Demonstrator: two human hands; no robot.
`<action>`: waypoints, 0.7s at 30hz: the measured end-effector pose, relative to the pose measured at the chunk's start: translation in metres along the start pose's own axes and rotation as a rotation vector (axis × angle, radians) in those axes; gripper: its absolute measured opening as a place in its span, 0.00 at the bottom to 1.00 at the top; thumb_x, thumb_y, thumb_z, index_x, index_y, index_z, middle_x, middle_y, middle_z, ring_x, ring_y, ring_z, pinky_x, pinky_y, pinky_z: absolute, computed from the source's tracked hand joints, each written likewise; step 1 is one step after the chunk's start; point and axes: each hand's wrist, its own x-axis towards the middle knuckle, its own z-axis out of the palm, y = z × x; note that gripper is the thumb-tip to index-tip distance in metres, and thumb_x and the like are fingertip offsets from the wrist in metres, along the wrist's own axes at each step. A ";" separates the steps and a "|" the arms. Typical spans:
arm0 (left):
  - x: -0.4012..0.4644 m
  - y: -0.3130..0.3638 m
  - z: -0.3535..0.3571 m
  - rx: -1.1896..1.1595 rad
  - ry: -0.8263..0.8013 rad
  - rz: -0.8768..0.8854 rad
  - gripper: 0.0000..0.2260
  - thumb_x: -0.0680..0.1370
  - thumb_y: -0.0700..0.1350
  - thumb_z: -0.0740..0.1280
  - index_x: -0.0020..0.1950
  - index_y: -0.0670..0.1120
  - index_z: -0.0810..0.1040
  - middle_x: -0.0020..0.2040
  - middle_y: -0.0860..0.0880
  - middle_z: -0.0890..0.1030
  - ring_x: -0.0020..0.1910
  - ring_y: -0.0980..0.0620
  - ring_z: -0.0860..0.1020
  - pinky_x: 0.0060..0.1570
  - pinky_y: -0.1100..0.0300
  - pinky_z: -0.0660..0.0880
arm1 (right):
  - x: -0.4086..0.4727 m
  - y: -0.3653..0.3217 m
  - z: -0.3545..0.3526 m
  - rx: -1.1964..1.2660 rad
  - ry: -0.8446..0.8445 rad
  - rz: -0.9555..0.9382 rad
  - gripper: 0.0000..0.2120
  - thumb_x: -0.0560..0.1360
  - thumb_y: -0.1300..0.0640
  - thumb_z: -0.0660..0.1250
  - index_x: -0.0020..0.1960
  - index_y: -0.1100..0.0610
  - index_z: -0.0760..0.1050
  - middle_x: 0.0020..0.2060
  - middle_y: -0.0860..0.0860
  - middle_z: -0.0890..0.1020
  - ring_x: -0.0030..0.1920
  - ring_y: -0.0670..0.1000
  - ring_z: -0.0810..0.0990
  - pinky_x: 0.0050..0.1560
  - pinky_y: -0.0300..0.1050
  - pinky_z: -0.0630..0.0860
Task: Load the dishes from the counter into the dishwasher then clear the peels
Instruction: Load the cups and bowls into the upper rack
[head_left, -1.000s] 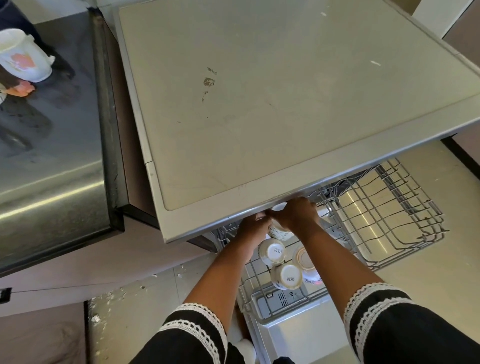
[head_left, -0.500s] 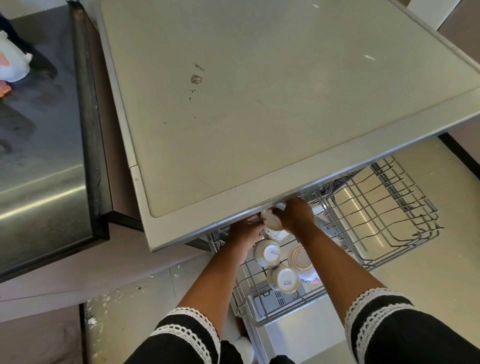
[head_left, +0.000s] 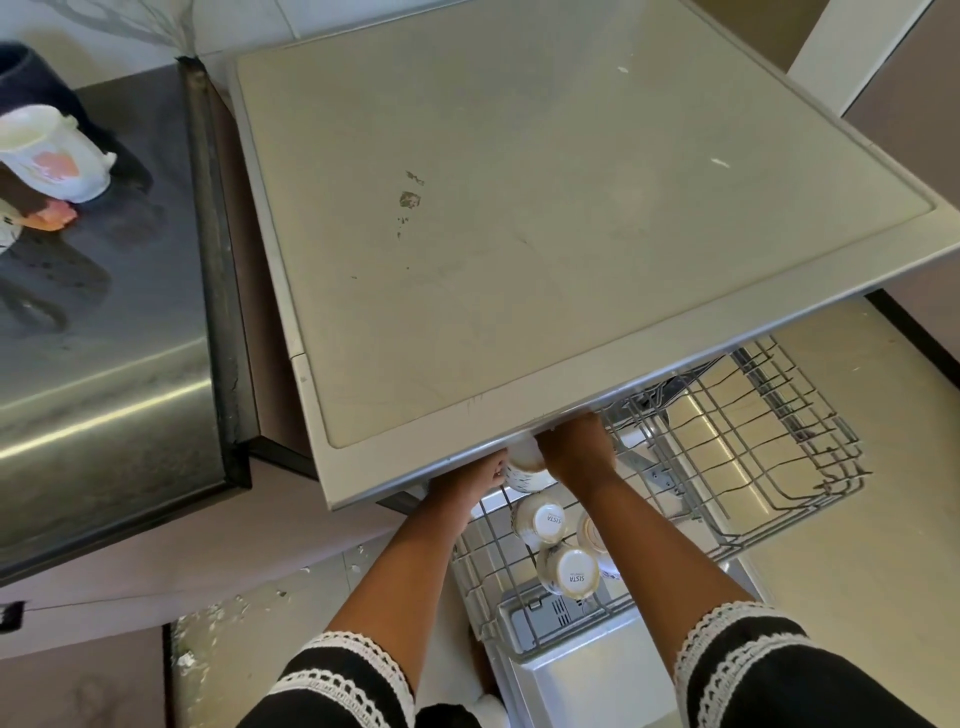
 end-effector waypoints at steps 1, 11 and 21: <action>-0.003 0.000 0.000 -0.012 -0.004 0.027 0.05 0.79 0.38 0.65 0.46 0.43 0.70 0.38 0.46 0.71 0.38 0.55 0.72 0.31 0.72 0.74 | -0.001 0.001 0.003 0.017 0.003 -0.011 0.16 0.78 0.50 0.64 0.56 0.62 0.77 0.53 0.59 0.81 0.55 0.60 0.79 0.55 0.50 0.77; 0.008 -0.021 0.009 0.358 0.090 0.205 0.08 0.72 0.40 0.73 0.45 0.51 0.78 0.48 0.46 0.83 0.49 0.47 0.83 0.54 0.48 0.79 | 0.010 0.019 0.004 -0.086 -0.009 -0.083 0.11 0.80 0.57 0.63 0.60 0.57 0.78 0.55 0.58 0.83 0.56 0.58 0.80 0.53 0.46 0.75; 0.003 -0.020 0.041 0.526 0.238 0.243 0.15 0.75 0.44 0.66 0.62 0.46 0.74 0.58 0.46 0.79 0.56 0.45 0.78 0.50 0.58 0.73 | 0.012 0.038 0.008 0.004 -0.063 -0.044 0.15 0.79 0.59 0.61 0.65 0.58 0.73 0.59 0.59 0.80 0.58 0.60 0.78 0.55 0.49 0.76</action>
